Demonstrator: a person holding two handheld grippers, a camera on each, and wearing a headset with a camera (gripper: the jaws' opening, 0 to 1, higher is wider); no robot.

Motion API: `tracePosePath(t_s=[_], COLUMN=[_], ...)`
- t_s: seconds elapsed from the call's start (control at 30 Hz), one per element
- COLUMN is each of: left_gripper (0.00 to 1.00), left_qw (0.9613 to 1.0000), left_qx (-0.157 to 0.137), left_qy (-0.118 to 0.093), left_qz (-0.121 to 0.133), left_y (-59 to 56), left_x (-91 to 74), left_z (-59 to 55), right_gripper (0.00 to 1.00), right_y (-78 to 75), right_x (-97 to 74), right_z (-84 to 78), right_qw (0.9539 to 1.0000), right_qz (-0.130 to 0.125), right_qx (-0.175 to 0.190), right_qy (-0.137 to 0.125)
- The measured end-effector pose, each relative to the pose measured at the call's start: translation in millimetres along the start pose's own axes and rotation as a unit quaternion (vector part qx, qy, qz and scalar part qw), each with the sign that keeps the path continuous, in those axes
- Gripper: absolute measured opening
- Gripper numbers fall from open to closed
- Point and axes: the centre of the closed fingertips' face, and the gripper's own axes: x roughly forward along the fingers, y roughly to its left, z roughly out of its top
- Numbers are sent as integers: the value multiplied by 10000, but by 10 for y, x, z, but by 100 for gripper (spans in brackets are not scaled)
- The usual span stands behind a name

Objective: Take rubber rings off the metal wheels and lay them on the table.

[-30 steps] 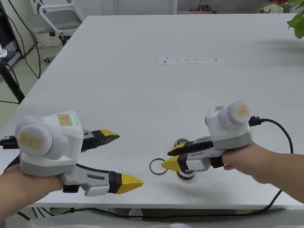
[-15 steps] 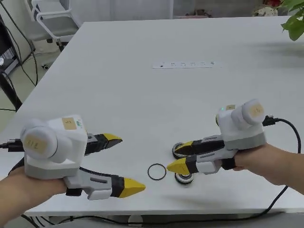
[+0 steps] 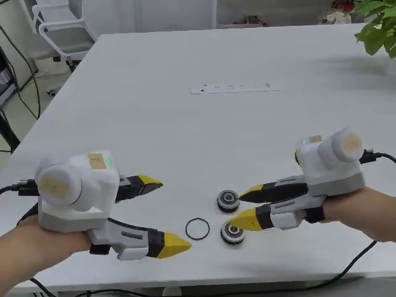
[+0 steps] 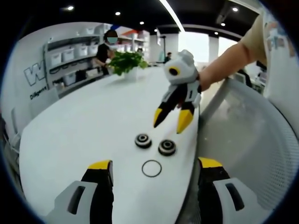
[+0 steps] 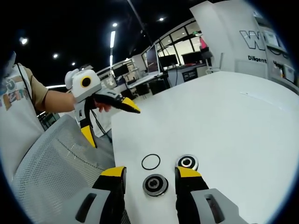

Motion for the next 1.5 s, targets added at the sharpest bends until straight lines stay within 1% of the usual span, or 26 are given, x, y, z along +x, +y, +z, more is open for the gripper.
tracePosePath(t_s=[0.23, 0.3, 0.43, 0.7, 0.93, 1.03, 1.2, 1.33, 1.5], left_gripper=[73, 73, 73, 71, 67, 66, 61, 59, 56], left_qw=[9999, 9999, 9997, 9991, 9984, 9978, 9973, 9966, 9960], left_qx=[32, 42, 71, 171, 248, 268, 292, 369, 383], left_qy=[53, 83, 121, 224, 293, 320, 338, 401, 441], left_qz=[-85, -112, -191, -307, -413, -514, -580, -618, -683], left_y=[-30, -28, -45, -66, -89, -118, -134, -143, -165], left_x=[116, 163, 242, 350, 445, 496, 562, 620, 667], left_z=[10, -3, -4, -5, 1, -1, -3, -22, -36], right_gripper=[42, 42, 44, 44, 43, 43, 42, 41, 39], right_y=[-14, -15, -29, -92, -129, -144, -134, -127, -128], right_x=[-72, -97, -149, -198, -180, -159, -111, -67, -10], right_z=[-90, -128, -205, -281, -338, -348, -367, -375, -398], right_qw=[9999, 9997, 9992, 9988, 9981, 9982, 9972, 9969, 9960], right_qz=[-56, -57, -76, -154, -174, -197, -130, -87, -33], right_qx=[-94, -192, -267, -297, -386, -356, -492, -522, -601], right_qy=[94, 156, 285, 348, 443, 439, 552, 590, 656])
